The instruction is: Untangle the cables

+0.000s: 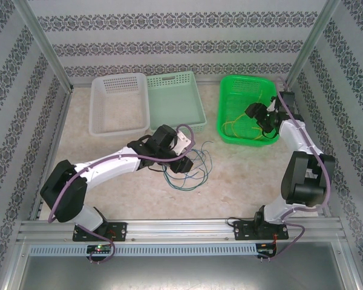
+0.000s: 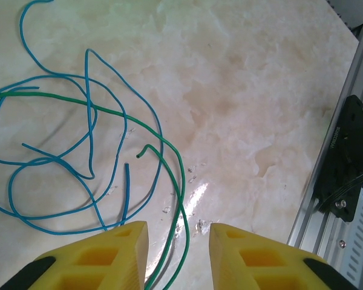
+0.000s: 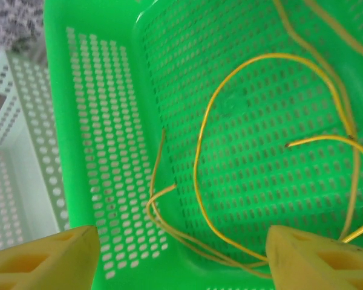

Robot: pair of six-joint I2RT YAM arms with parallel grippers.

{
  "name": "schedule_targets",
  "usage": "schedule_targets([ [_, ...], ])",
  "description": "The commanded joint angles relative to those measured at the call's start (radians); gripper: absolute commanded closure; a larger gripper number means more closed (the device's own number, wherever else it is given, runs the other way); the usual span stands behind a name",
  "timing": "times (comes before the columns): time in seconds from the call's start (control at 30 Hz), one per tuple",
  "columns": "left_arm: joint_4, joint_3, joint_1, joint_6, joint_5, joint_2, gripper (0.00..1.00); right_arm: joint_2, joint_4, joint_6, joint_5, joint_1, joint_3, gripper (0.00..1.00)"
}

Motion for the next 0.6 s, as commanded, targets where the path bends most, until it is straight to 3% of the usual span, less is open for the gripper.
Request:
schedule_targets([
  [0.0, -0.015, 0.012, 0.009, 0.0, 0.0, 0.028, 0.65, -0.025, -0.152, -0.068, -0.103, -0.013, 0.028, 0.25],
  [0.23, -0.022, 0.045, 0.011, -0.015, -0.032, 0.099, 0.55, -0.183, -0.117, -0.056, -0.135, 0.008, -0.051, 0.25],
  [0.43, -0.07, 0.169, 0.01, -0.025, -0.002, 0.242, 0.55, -0.304, -0.11, -0.052, -0.18, 0.021, -0.135, 0.25],
  [0.57, -0.077, 0.209, 0.01, -0.047, -0.057, 0.292, 0.54, -0.36, -0.095, -0.03, -0.209, 0.026, -0.194, 0.25],
])
